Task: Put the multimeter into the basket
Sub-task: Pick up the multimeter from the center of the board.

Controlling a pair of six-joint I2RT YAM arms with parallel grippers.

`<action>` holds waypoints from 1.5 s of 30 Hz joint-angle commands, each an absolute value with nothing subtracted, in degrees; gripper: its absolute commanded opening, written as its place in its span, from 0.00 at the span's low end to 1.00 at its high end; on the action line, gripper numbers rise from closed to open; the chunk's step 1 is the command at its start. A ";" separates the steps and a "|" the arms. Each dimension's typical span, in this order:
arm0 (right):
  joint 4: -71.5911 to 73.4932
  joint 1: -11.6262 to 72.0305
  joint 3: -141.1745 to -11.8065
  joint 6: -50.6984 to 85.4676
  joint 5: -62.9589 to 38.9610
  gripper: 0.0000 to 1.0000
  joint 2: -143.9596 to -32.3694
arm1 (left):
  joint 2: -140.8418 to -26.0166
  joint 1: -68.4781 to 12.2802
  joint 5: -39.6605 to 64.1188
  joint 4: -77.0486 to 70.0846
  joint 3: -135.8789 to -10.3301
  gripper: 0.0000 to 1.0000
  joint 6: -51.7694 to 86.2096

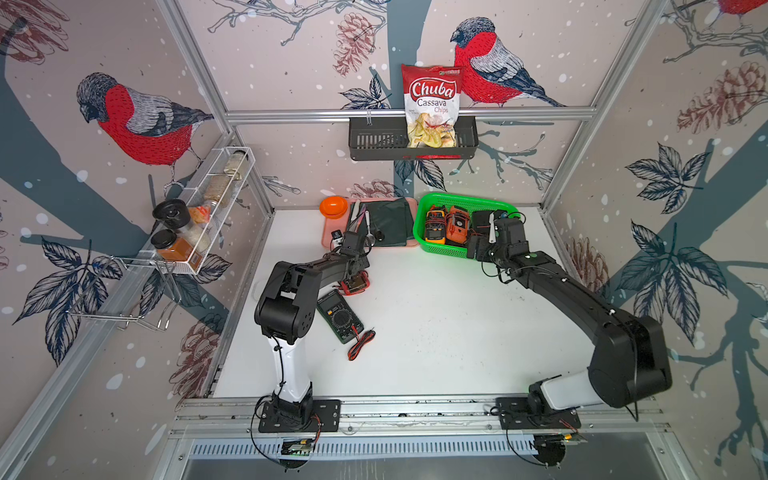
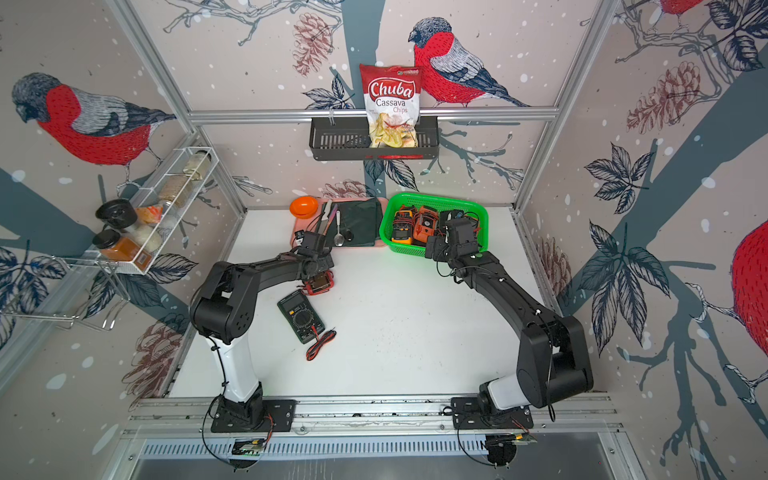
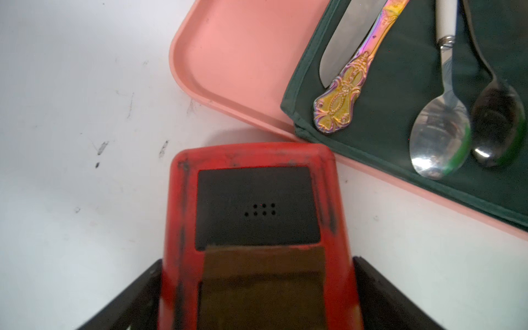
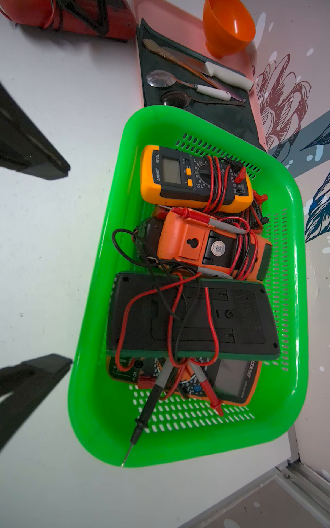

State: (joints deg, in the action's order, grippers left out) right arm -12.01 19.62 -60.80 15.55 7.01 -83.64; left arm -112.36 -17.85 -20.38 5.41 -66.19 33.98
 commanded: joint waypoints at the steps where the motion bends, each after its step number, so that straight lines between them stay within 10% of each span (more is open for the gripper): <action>1: -9.98 19.90 -61.08 15.69 6.48 1.00 -83.98 | -114.04 -17.57 -14.53 10.72 -65.33 0.97 31.47; 4: -9.68 19.89 -61.00 15.94 6.18 1.00 -84.20 | -114.17 -17.63 -13.17 9.75 -65.05 0.95 31.16; 10: -8.75 20.01 -60.00 17.69 5.60 1.00 -83.73 | -112.32 -19.06 -12.93 8.39 -64.62 0.41 30.69; 20: 1.33 22.85 -51.81 23.16 -5.32 1.00 -83.01 | -106.44 -22.36 -9.28 5.62 -64.95 0.10 31.76; 45: 46.74 42.04 -43.93 44.45 -26.90 0.81 -101.97 | -100.81 -24.61 -1.46 -4.04 -61.05 0.00 40.42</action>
